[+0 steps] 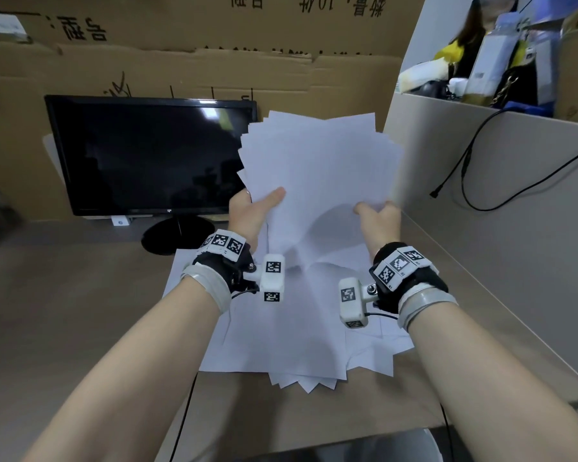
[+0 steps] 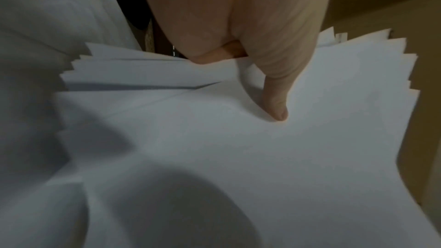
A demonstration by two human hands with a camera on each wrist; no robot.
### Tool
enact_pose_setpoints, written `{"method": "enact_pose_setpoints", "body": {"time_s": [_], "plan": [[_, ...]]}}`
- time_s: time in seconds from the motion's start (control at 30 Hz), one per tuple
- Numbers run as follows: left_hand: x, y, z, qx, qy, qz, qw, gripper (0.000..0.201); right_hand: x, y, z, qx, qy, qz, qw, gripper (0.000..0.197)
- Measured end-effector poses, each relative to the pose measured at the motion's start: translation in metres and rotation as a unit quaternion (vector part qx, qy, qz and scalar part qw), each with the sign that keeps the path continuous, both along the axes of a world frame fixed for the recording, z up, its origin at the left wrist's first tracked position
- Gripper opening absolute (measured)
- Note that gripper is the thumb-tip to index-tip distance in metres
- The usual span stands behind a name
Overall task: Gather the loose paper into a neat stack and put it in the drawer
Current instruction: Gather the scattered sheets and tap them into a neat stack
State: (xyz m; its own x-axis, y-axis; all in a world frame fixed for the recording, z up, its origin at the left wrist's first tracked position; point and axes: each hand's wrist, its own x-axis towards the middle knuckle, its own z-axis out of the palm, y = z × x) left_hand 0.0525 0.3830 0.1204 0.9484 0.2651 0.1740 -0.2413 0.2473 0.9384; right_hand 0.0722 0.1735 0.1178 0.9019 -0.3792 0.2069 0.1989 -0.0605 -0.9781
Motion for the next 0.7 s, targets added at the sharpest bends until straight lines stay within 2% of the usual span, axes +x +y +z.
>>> {"method": "enact_pose_setpoints", "body": {"time_s": [0.1, 0.2, 0.27, 0.33, 0.43, 0.57, 0.7], "plan": [[-0.002, 0.001, 0.002, -0.011, -0.008, 0.001, 1.0, 0.035, -0.002, 0.005, 0.006, 0.01, -0.033, 0.01, 0.999, 0.031], [0.002, 0.007, -0.009, 0.009, 0.017, -0.003, 1.0, 0.058, -0.001, 0.002, -0.002, 0.028, -0.02, 0.017, 0.999, 0.021], [0.007, 0.012, -0.016, 0.053, 0.04, -0.013, 0.998, 0.061, 0.0, 0.001, -0.012, 0.028, 0.001, 0.032, 0.999, 0.019], [0.009, 0.011, -0.017, 0.085, 0.053, -0.013, 0.995, 0.057, 0.0, 0.0, -0.019, 0.005, 0.021, 0.057, 0.998, 0.028], [0.015, 0.006, -0.017, 0.095, 0.056, -0.006, 0.994, 0.048, 0.0, 0.001, -0.022, -0.022, 0.035, 0.061, 0.997, 0.022], [0.025, 0.008, -0.013, 0.093, 0.068, 0.041, 0.992, 0.02, 0.0, 0.007, -0.015, -0.015, -0.001, 0.075, 0.997, 0.021], [0.021, 0.023, -0.004, 0.072, 0.054, 0.07, 0.993, 0.014, 0.005, 0.027, -0.001, 0.017, -0.028, 0.072, 0.997, 0.014]]}}
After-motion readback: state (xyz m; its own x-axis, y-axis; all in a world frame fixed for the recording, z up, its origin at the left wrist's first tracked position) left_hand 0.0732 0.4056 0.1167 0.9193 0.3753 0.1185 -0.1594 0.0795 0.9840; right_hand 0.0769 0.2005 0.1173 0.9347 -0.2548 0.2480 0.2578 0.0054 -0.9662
